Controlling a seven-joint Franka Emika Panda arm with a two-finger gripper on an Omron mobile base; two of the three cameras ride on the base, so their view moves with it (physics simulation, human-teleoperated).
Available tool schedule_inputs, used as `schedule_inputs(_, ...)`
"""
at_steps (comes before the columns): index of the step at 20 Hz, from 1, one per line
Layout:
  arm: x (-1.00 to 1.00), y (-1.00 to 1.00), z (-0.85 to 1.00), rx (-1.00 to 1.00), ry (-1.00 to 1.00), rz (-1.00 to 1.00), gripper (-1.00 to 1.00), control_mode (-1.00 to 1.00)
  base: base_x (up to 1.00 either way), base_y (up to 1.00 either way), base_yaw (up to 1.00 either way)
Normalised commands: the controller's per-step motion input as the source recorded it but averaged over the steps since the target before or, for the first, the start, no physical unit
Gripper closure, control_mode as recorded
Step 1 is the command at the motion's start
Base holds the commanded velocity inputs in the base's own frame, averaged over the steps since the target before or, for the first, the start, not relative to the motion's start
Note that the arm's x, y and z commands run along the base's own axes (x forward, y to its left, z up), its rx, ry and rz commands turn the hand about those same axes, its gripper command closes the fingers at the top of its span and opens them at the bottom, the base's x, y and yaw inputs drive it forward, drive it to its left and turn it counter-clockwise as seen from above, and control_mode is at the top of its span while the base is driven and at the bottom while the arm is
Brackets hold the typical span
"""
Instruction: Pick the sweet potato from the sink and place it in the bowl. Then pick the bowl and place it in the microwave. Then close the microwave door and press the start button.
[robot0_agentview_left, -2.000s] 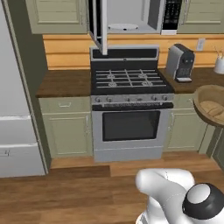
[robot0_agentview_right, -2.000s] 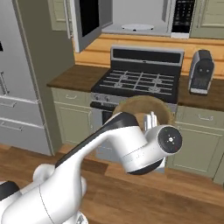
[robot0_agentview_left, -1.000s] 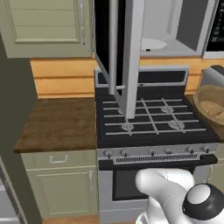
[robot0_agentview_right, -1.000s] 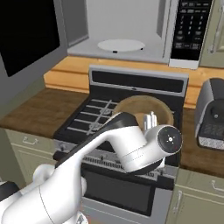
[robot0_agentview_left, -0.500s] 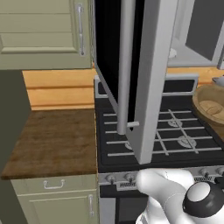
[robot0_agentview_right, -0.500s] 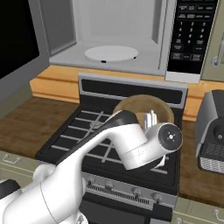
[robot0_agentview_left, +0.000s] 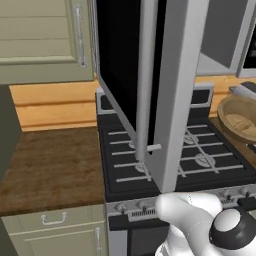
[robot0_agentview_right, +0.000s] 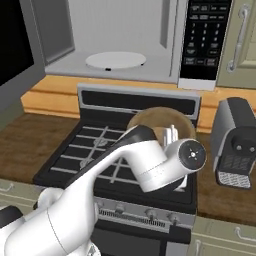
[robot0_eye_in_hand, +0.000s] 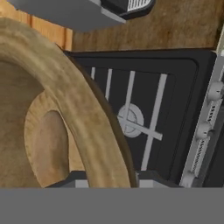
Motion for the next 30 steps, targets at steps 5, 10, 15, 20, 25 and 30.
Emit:
schedule_inputs(5,0.0,0.0,0.0,0.0,0.0,-0.07,1.0,-1.0,0.04,0.0,-0.18)
schedule_inputs(10,-0.34,0.17,0.67,0.0,-0.05,0.02,1.0,-1.0,0.0,0.0,0.0)
schedule_inputs(15,-0.4,0.39,0.94,0.0,-0.07,0.06,1.0,-1.0,0.0,0.0,0.0)
schedule_inputs(20,0.03,0.57,0.7,0.0,0.0,0.08,1.0,-1.0,0.0,0.0,0.0)
schedule_inputs(25,0.31,0.47,0.79,0.0,0.0,0.09,1.0,-1.0,0.0,0.0,0.0)
schedule_inputs(30,0.52,0.59,0.41,0.0,0.02,0.07,1.0,-1.0,0.0,0.0,0.0)
